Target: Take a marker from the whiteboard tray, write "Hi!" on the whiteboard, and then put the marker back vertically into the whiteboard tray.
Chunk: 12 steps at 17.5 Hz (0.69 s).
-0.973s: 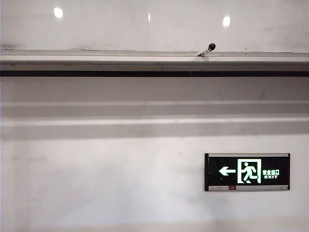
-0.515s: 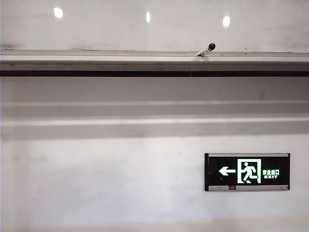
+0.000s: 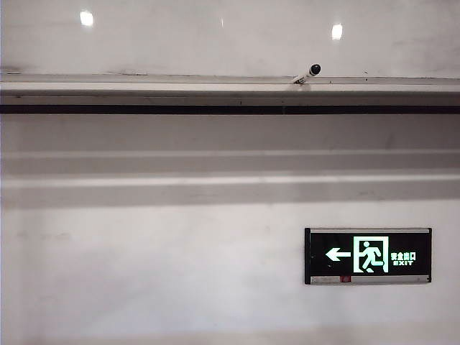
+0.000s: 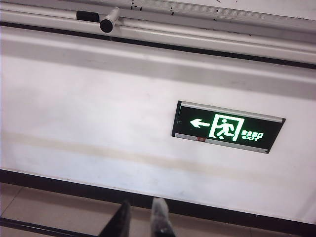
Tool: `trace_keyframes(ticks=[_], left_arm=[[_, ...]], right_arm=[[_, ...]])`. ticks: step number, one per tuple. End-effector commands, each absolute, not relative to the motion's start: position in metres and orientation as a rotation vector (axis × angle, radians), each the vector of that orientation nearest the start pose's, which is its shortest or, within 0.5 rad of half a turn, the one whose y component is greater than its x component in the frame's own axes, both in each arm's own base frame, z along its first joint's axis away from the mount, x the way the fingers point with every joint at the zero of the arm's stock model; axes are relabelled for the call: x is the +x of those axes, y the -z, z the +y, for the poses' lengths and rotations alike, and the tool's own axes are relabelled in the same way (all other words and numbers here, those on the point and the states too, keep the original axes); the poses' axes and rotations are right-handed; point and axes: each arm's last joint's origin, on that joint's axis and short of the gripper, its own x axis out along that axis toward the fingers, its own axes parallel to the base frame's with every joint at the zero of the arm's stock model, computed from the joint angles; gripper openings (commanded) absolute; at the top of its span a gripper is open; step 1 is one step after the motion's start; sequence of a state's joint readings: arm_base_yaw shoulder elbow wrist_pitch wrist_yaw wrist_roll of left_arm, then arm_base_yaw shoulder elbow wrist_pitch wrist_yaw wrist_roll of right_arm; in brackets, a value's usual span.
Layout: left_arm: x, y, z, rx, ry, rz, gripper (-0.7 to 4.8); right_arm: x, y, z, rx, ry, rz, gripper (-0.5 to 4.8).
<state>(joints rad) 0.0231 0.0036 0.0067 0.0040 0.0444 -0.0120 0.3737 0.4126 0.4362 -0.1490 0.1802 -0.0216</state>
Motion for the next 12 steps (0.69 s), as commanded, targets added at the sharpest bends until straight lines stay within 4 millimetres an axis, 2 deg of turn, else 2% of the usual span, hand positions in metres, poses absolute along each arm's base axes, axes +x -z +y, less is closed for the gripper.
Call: trace_keyframes(ticks=[1, 3, 5, 8, 10, 12], left_arm=[[0.097, -0.167, 0.001, -0.003, 0.023, -0.020, -0.03], [0.097, -0.167, 0.001, -0.003, 0.023, -0.020, -0.03], [0.097, -0.167, 0.001, -0.003, 0.023, -0.020, -0.03], [0.097, -0.167, 0.001, -0.003, 0.023, -0.019, -0.03], [0.097, -0.167, 0.001, -0.003, 0.026, -0.019, -0.03], [0.097, -0.167, 0.001, -0.003, 0.026, -0.018, -0.03]], right_arm=[[0.111, -0.266, 0.038, -0.049, -0.193, 0.103, 0.63], [0.111, -0.266, 0.038, -0.049, -0.193, 0.103, 0.63], [0.109, -0.257, 0.037, -0.038, -0.189, 0.061, 0.63], [0.102, -0.221, 0.027, -0.022, -0.161, 0.011, 0.63], [0.095, -0.190, 0.014, -0.017, -0.059, -0.009, 0.63], [0.096, -0.174, 0.009, -0.013, 0.000, -0.040, 0.63]])
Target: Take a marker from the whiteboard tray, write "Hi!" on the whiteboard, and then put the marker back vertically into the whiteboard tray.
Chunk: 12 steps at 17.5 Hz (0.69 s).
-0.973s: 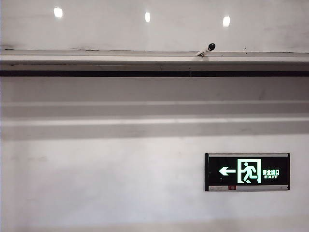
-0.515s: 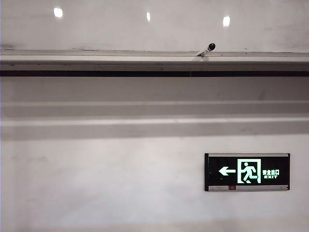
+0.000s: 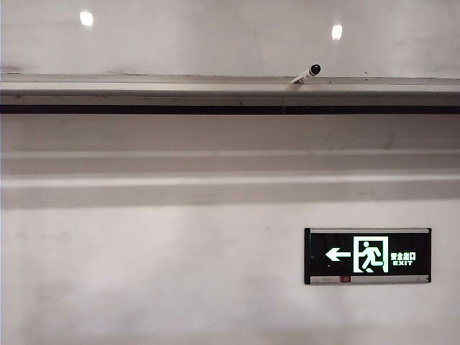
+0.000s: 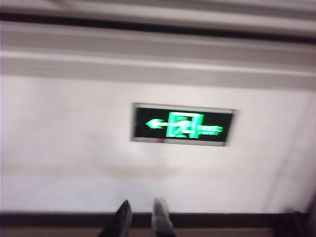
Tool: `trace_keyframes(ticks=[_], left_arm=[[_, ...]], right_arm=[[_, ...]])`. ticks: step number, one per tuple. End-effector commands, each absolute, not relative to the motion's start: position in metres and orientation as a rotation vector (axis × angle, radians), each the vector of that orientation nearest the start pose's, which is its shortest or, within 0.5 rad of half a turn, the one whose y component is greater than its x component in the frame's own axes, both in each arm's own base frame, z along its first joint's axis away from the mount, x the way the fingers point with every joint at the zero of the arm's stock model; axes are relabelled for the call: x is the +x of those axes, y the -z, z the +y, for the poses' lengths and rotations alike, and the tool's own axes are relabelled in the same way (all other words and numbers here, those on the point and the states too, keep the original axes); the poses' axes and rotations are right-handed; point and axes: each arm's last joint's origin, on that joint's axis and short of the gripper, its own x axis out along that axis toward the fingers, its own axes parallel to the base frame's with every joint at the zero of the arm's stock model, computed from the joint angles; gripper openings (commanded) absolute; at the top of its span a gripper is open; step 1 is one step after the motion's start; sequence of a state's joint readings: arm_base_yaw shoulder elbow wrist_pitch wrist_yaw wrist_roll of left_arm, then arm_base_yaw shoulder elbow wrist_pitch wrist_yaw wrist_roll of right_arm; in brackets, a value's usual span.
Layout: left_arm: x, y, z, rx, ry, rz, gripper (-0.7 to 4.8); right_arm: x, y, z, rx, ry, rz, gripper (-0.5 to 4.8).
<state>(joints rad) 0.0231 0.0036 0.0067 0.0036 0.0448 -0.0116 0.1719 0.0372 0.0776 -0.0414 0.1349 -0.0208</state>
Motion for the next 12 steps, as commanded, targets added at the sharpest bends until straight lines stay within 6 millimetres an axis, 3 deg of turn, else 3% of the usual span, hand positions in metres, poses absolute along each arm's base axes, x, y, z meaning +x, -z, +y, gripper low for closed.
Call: trace_keyframes(ticks=[1, 12], left_arm=[[0.0974, -0.1671, 0.0007, -0.003, 0.027, -0.018, -0.03], [0.0974, -0.1670, 0.0007, -0.003, 0.027, -0.018, -0.03]], right_arm=[[0.0970, -0.1667, 0.0072, -0.016, 0.002, -0.017, 0.63], [0.0972, -0.1660, 0.0019, -0.018, 0.047, -0.006, 0.63]])
